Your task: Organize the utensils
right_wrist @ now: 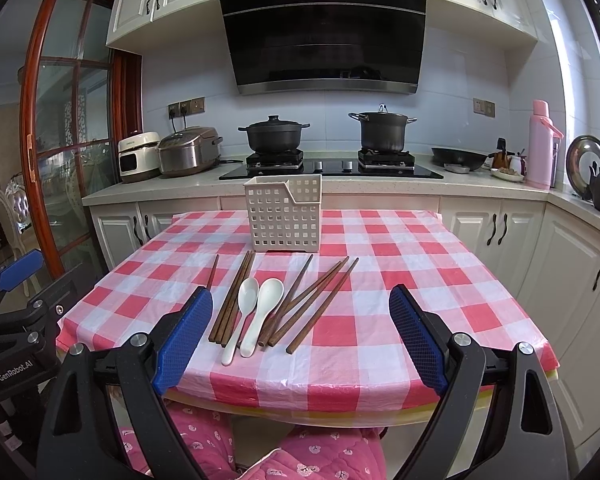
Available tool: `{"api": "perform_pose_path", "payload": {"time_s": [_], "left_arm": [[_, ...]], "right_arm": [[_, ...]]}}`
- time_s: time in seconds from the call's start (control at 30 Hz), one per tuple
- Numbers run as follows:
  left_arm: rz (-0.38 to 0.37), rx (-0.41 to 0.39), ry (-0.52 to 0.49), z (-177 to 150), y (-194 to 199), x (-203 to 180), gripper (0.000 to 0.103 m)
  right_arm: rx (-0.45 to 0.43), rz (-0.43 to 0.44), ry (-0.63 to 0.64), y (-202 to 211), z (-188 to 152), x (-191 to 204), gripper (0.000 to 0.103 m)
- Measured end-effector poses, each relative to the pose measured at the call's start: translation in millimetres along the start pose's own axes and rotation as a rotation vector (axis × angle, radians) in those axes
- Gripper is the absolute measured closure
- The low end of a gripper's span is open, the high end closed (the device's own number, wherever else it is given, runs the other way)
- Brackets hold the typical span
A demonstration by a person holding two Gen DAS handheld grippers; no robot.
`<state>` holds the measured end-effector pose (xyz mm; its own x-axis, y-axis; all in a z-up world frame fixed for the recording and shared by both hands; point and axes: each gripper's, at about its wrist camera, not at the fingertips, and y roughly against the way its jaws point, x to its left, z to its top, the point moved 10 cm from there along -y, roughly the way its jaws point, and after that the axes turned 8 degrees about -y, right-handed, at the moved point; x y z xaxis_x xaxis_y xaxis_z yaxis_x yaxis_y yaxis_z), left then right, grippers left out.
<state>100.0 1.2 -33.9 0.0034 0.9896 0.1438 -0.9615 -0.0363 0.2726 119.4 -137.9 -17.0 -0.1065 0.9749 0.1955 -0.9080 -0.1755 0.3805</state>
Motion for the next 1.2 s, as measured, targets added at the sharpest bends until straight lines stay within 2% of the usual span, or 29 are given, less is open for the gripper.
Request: {"api": "perform_pose_path", "payload": {"time_s": [1.2], "left_arm": [[-0.010, 0.005, 0.037, -2.3, 1.8, 6.0, 0.005]], "right_arm": [[0.016, -0.003, -0.009, -4.4, -4.9, -1.8, 0.019]]}}
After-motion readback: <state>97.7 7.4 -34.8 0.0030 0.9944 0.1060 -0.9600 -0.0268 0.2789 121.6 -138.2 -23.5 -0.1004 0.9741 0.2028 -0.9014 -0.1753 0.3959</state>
